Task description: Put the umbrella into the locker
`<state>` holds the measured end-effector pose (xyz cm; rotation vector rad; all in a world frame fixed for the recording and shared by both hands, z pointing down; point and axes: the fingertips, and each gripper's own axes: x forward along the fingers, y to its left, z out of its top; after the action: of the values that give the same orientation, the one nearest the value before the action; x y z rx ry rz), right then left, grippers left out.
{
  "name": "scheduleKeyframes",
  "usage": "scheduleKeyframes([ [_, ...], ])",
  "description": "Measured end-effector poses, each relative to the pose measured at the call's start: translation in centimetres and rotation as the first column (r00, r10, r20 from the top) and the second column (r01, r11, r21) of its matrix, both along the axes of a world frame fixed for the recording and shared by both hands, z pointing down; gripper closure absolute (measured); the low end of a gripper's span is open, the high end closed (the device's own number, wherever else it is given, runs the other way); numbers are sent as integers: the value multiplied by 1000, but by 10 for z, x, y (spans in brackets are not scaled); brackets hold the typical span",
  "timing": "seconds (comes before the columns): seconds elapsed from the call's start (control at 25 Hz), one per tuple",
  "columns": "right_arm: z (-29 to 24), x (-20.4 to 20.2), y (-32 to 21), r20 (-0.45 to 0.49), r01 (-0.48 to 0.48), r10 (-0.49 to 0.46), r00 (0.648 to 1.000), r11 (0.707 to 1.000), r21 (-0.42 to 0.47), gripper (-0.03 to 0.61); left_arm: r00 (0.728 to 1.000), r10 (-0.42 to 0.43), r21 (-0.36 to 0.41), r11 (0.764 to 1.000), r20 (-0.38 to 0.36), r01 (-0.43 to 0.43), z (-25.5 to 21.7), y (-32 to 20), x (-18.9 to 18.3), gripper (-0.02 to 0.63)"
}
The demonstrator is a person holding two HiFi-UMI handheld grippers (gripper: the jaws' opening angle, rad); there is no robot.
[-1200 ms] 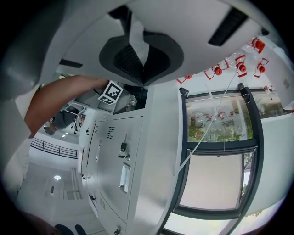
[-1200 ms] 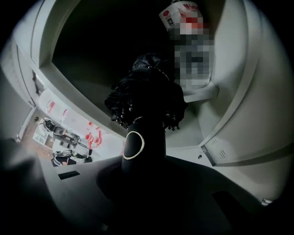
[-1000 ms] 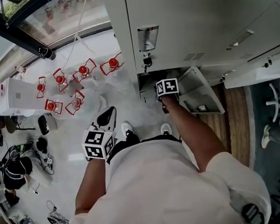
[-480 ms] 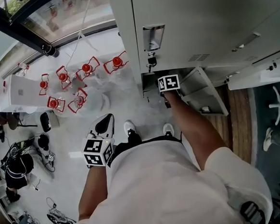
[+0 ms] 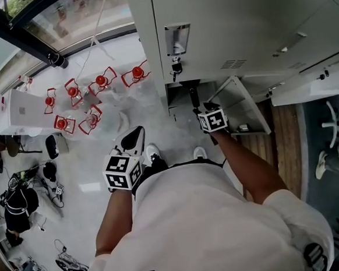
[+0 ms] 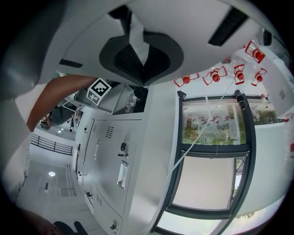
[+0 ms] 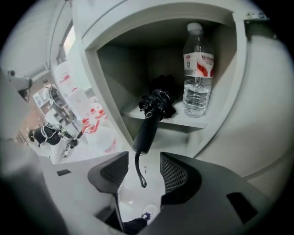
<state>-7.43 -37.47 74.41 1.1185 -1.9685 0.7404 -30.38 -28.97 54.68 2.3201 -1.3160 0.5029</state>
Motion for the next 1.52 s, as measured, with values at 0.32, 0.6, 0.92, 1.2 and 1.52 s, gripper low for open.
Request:
scheduleKeyframes([
  [0.32, 6, -12, -2, -15, 68, -68, 998, 997, 40, 443, 999, 39, 4, 999, 1, -39, 0, -9, 16, 600],
  [0.6, -5, -25, -18, -34, 112, -110, 993, 990, 82, 463, 1000, 3, -15, 1000, 3, -3, 6, -6, 5, 600],
  [0.92, -5, -27, -65, -63, 95, -88, 994, 988, 119, 463, 999, -37, -25, 999, 18, 37, 9, 2, -8, 600],
  [1.2, -2, -28, -100, -94, 97, -84, 992, 985, 140, 462, 997, -73, -14, 997, 33, 73, 2, 3, -16, 600],
  [1.52, 0, -31, -101, -55, 93, -88, 995, 990, 102, 460, 995, -91, -8, 996, 43, 91, -1, 5, -8, 600],
])
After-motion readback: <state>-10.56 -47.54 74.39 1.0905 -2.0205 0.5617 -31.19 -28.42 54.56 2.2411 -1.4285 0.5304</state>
